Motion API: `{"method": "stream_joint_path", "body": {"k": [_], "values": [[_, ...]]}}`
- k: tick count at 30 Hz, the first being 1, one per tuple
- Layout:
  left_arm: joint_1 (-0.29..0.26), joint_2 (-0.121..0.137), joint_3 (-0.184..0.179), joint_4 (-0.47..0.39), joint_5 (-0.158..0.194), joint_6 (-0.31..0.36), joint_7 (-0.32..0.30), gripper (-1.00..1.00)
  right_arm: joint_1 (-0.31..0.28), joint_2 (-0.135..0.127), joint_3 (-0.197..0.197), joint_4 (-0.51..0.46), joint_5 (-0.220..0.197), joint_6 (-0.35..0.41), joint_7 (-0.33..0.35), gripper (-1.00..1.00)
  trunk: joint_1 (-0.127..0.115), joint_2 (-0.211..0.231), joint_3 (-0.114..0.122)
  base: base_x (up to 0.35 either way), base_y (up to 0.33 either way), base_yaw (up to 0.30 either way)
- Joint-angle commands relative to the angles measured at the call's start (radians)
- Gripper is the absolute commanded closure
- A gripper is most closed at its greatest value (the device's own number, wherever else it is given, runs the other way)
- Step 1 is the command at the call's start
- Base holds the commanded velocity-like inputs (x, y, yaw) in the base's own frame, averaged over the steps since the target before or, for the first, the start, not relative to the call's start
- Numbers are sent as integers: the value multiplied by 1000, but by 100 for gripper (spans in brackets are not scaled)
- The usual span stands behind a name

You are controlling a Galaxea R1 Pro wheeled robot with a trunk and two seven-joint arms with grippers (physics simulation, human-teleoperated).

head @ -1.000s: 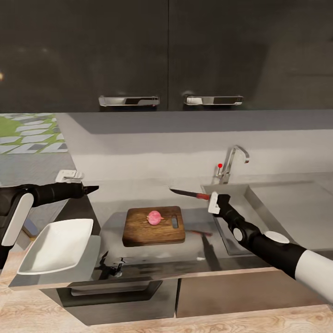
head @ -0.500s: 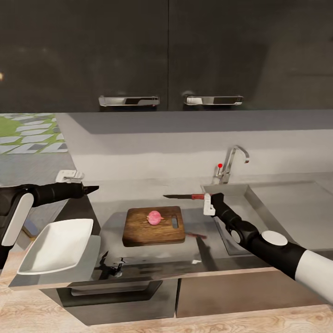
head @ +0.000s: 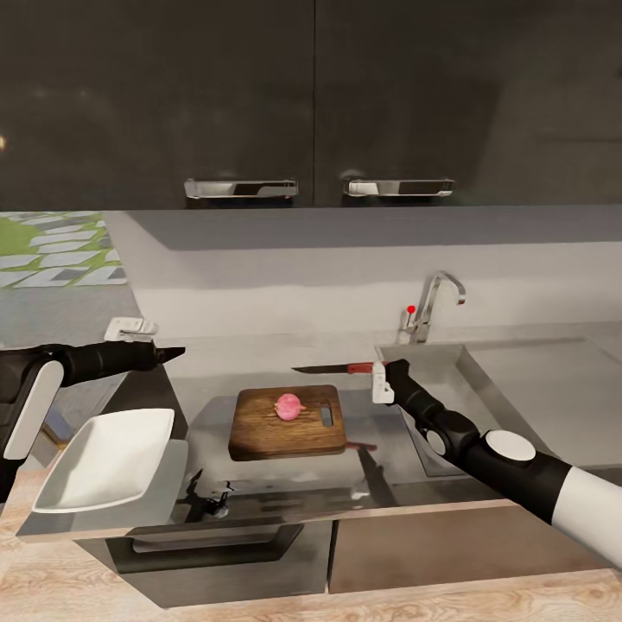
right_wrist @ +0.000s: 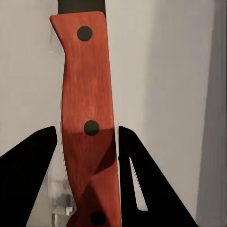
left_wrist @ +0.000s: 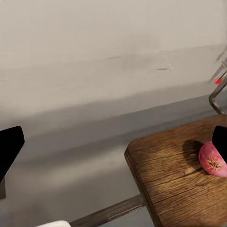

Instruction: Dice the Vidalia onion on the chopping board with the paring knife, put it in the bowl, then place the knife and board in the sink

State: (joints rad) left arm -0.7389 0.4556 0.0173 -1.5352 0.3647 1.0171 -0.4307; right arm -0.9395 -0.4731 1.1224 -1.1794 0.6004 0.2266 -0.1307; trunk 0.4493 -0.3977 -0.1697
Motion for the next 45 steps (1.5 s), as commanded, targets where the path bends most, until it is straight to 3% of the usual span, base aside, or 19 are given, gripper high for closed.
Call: {"method": "stream_joint_path", "body": {"k": [1,2,4,9,26,29,31,34,36,45], "values": [[-1,0,1,0,-6,5,-8,-100,-2,-1,5,-2,20,11,-5,100,1,-2,-2,0,0,0],[-2,0,1,0,-6,5,-8,-100,-2,-1,5,-3,53,11,-4,100,1,-2,-2,0,0,0],[-2,0,1,0,-6,5,-8,-100,-2,-1,4,-3,83,11,-4,100,1,-2,-2,0,0,0],[-2,0,1,0,-6,5,-8,-100,-2,0,4,-3,127,11,-4,100,1,-2,-2,0,15,0],[-2,-2,-1,-3,-7,5,-9,-100,-2,0,29,-2,137,12,-5,100,1,-2,-2,0,81,0],[-1,-4,-9,-4,-7,5,-57,-100,-2,0,30,-2,137,12,-4,100,1,-2,-2,0,1,0],[-1,-5,-37,-6,-7,4,-125,-100,-2,-1,30,-2,137,12,-4,100,1,-2,-2,0,0,0],[-1,-3,-155,-8,-10,-1,-285,-100,-2,-1,30,-2,137,12,-4,100,1,-2,-2,0,0,0],[-1,-2,-203,-9,-13,-4,-331,-100,-2,-1,30,-2,137,12,-4,100,1,-2,-2,0,0,0],[-1,0,-233,-7,-15,-6,-362,-100,-2,-1,27,-2,137,11,-4,100,1,-2,-2,0,0,0]]}}
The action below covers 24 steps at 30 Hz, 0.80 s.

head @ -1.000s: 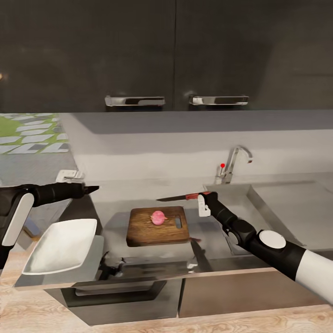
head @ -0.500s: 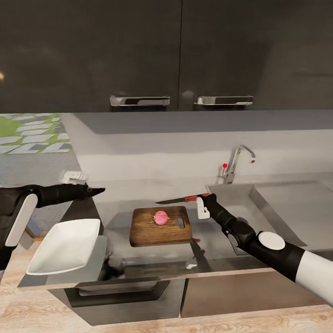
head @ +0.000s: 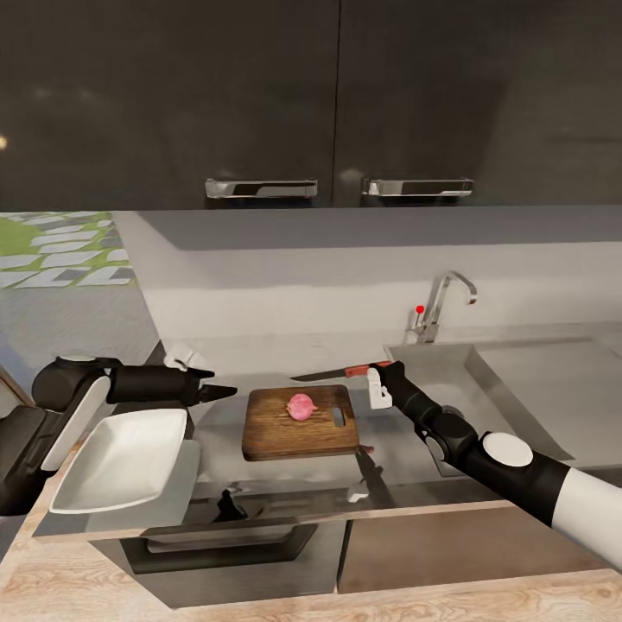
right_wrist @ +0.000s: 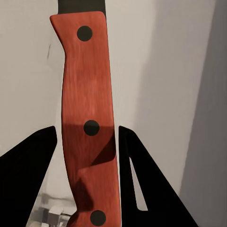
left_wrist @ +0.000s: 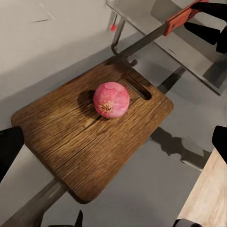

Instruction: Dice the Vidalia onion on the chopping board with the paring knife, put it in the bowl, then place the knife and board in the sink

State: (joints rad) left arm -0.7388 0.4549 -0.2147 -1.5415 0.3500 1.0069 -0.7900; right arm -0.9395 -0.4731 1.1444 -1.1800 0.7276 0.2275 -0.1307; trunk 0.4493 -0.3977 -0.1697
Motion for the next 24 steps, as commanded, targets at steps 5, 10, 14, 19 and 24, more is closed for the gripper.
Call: {"method": "stream_joint_path", "body": {"k": [5,10,14,19,24], "values": [[-1,1,-1,0,0,4,-3,-100,-2,-1,0,-1,9,9,-4,100,1,-2,-2,0,0,0],[-2,13,10,2,0,3,-2,-100,-2,-1,0,-1,9,9,-4,100,1,-2,-2,0,0,0],[-1,42,46,2,0,3,-2,-100,-2,0,0,-1,9,9,-4,100,1,-2,-2,0,0,0],[-2,53,87,1,0,4,-2,-100,-2,0,3,-1,9,9,-4,100,1,-2,-2,0,0,0],[-1,53,91,1,0,4,-2,-100,-2,-1,8,-1,9,10,-4,100,1,-2,-2,0,0,0]]}}
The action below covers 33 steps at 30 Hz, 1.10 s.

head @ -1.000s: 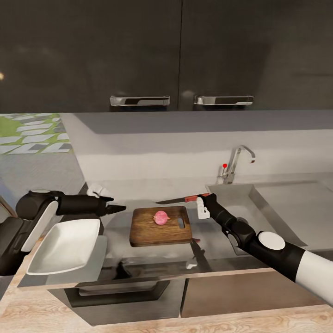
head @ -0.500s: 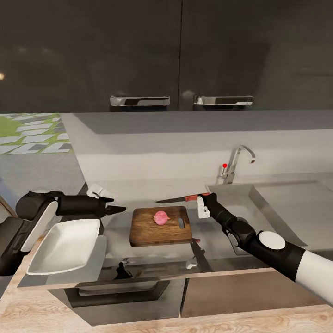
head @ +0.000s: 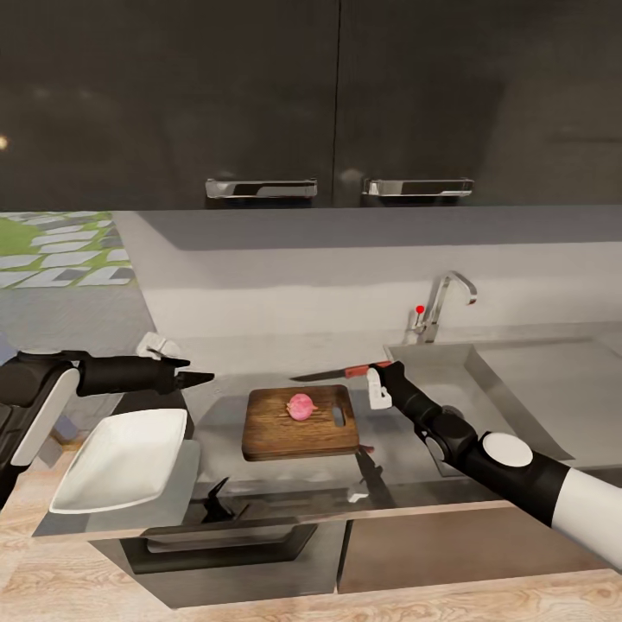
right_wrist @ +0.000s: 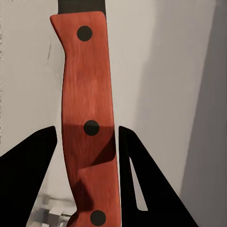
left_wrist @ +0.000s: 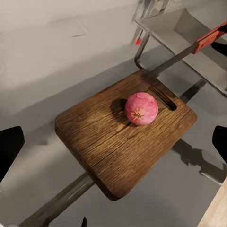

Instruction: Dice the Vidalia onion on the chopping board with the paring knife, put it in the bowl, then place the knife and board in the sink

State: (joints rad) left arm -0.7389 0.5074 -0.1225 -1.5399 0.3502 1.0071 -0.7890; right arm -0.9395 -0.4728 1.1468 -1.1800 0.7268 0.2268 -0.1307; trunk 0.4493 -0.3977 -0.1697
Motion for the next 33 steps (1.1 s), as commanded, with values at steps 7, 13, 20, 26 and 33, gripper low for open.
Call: {"method": "stream_joint_path", "body": {"k": [7,13,20,26,33], "values": [[-2,1,0,0,0,4,-3,-100,-2,-1,20,0,9,11,-4,100,1,-2,-2,0,0,0],[-1,0,0,0,0,4,-3,-100,-2,-1,70,0,9,13,-6,100,1,-2,-2,0,0,0],[-1,0,0,0,0,4,-4,-100,-2,-1,82,0,9,14,-6,100,1,-2,-2,0,0,0],[-2,-2,-1,-1,0,3,-4,-100,-2,-1,82,0,9,15,-6,100,1,-2,-2,0,0,0],[-1,-3,0,-4,0,2,-4,-100,-2,0,78,1,8,15,-6,100,1,-2,-2,0,0,0]]}}
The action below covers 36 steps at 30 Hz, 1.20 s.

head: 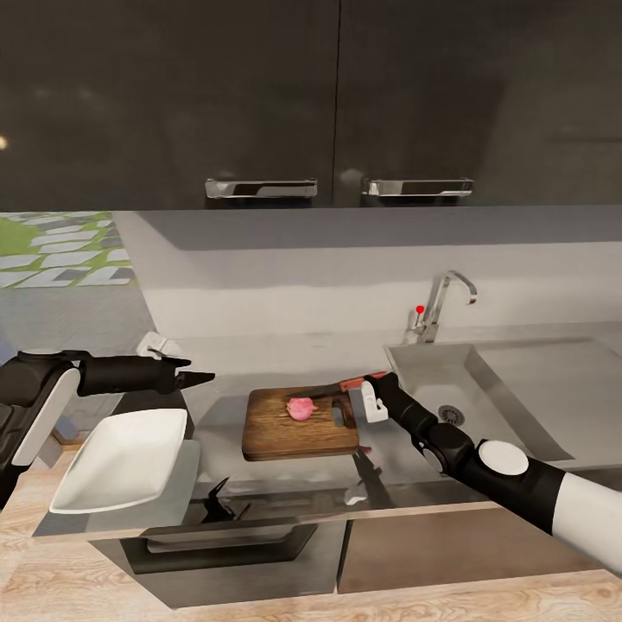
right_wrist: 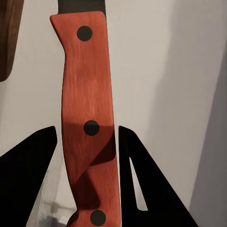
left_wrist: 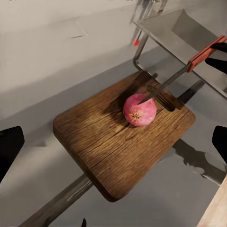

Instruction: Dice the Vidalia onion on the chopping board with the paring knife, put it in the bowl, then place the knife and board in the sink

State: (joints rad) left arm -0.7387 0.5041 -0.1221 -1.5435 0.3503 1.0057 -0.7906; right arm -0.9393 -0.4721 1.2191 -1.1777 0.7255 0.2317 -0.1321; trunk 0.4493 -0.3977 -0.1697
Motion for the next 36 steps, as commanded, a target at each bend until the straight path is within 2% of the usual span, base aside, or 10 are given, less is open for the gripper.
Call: {"method": "stream_joint_path", "body": {"k": [1,23,29,36], "values": [[-1,1,-1,-1,0,4,-2,-100,-2,-1,5,-1,9,10,-4,100,1,-2,-2,0,0,0],[-1,2,-4,-7,0,7,-6,-100,-2,7,-3,29,9,12,-3,100,1,-2,-2,0,0,0],[-2,1,-6,-8,0,7,-7,-100,-2,39,-17,73,9,12,-4,100,1,-2,-2,0,0,0],[-2,1,-7,-8,0,7,-7,-100,-2,42,-19,76,9,10,-4,100,1,-2,-2,0,0,0]]}}
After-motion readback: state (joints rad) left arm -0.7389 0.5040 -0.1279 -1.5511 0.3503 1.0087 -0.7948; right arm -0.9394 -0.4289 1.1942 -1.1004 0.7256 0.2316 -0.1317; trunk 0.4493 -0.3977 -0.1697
